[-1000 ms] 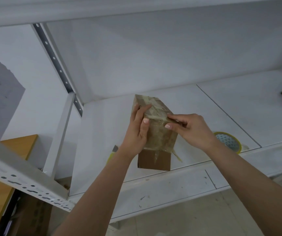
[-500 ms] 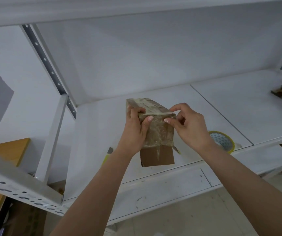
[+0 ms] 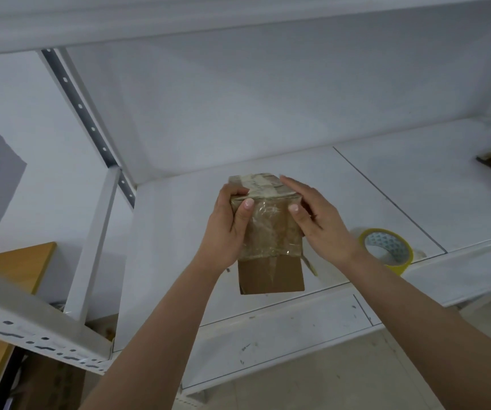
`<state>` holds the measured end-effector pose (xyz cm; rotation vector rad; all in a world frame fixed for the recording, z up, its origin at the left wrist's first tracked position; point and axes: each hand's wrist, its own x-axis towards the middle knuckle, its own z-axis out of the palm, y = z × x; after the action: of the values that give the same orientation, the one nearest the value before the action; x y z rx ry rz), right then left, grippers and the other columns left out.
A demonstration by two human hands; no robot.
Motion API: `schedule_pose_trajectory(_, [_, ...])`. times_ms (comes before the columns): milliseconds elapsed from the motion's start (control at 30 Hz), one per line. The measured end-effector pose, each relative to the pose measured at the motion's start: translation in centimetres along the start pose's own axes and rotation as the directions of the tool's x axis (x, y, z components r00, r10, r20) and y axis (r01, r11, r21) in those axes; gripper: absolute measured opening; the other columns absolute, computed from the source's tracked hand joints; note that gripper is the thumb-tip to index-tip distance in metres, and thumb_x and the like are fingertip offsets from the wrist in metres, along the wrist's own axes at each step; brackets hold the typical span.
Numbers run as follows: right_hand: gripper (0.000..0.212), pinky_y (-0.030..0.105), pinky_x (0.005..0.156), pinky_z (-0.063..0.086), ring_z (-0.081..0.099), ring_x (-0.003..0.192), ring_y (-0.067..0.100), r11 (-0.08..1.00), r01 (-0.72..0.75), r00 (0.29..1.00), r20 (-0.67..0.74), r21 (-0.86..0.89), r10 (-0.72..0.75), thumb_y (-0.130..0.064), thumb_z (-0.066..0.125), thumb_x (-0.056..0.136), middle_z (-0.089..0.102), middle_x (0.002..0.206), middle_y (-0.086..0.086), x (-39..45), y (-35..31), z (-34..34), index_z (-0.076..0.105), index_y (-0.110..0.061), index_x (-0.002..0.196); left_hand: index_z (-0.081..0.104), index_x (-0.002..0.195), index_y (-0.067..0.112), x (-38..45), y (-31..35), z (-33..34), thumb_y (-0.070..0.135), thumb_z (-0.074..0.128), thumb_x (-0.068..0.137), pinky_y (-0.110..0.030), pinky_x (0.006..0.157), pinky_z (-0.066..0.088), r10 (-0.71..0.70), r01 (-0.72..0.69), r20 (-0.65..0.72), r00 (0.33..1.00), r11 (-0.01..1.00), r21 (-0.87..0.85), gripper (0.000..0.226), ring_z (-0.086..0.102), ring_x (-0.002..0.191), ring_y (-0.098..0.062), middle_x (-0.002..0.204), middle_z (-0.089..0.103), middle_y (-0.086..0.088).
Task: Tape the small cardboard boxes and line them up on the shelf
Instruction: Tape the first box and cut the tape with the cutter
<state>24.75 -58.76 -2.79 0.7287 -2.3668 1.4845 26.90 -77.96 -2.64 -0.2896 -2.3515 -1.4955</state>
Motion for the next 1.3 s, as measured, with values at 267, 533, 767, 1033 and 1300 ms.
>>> schedule_pose_trajectory(267, [0.045, 0.028, 0.075, 0.048, 0.059, 0.085, 0.008, 0.994, 0.087, 0.996, -0.018, -0.073, -0.089, -0.048, 0.044, 0.097, 0.063, 0.1, -0.001, -0.8, 1.6, 0.6, 0.063, -0.017, 0.122, 0.047, 0.118, 0.016, -1.4, -0.9, 0.2, 0.044, 0.049, 0.093, -0.012, 0.085, 0.044, 0.032, -0.029, 0.029, 0.999, 0.996, -0.084, 0.038, 0.055, 0.103, 0.006, 0.113, 0.049, 0.028])
schedule_pose_trajectory(533, [0.046, 0.02, 0.058, 0.039, 0.047, 0.061, -0.001, 0.946, 0.149, 0.989, 0.059, -0.289, -0.138, -0.048, 0.038, 0.097, 0.046, 0.076, -0.024, -2.4, 1.7, 1.9, 0.067, -0.025, 0.124, 0.064, 0.117, 0.025, -2.6, -2.7, -0.8, 0.037, 0.071, 0.084, -0.008, 0.097, 0.039, -0.022, 0.034, 0.107, 0.994, 0.993, -0.112, 0.036, 0.025, 0.137, 0.013, 0.14, 0.044, 0.015])
schedule_pose_trajectory(767, [0.054, 0.04, 0.064, 0.054, 0.063, 0.065, 0.018, 0.985, -0.008, 0.99, 0.137, -0.175, 0.032, -0.059, 0.035, 0.096, 0.056, 0.066, -0.006, -2.5, 2.3, 1.4, 0.04, -0.036, 0.144, 0.067, 0.098, 0.037, -3.3, -2.9, -3.2, 0.068, 0.064, 0.068, -0.034, 0.106, 0.042, -0.296, 0.278, 0.164, 0.941, 0.953, 0.121, 0.044, 0.029, 0.138, 0.0, 0.139, 0.036, 0.027])
schedule_pose_trajectory(1033, [0.038, 0.037, 0.075, 0.054, 0.063, 0.074, 0.015, 0.937, -0.127, 0.979, 0.112, -0.325, 0.171, -0.036, 0.048, 0.099, 0.063, 0.09, -0.005, -2.7, 3.6, 0.2, 0.055, -0.024, 0.135, 0.012, 0.153, 0.015, 1.6, -1.7, 1.1, 0.092, 0.055, 0.056, -0.061, 0.11, 0.031, -0.637, 0.519, 0.015, 0.77, 0.641, 0.566, 0.13, 0.013, 0.145, -0.045, 0.16, 0.004, -0.018])
schedule_pose_trajectory(1300, [0.035, 0.039, 0.08, 0.053, 0.062, 0.077, 0.012, 0.945, -0.255, 0.962, -0.151, -0.206, 0.227, -0.033, 0.048, 0.099, 0.059, 0.094, -0.008, -2.8, 4.3, -2.3, 0.056, -0.018, 0.131, 0.009, 0.152, 0.008, 5.1, 0.2, 2.3, 0.071, 0.071, 0.065, -0.055, 0.107, 0.034, -0.641, 0.386, 0.085, 0.762, 0.556, 0.736, 0.124, 0.032, 0.134, -0.037, 0.148, 0.031, -0.017])
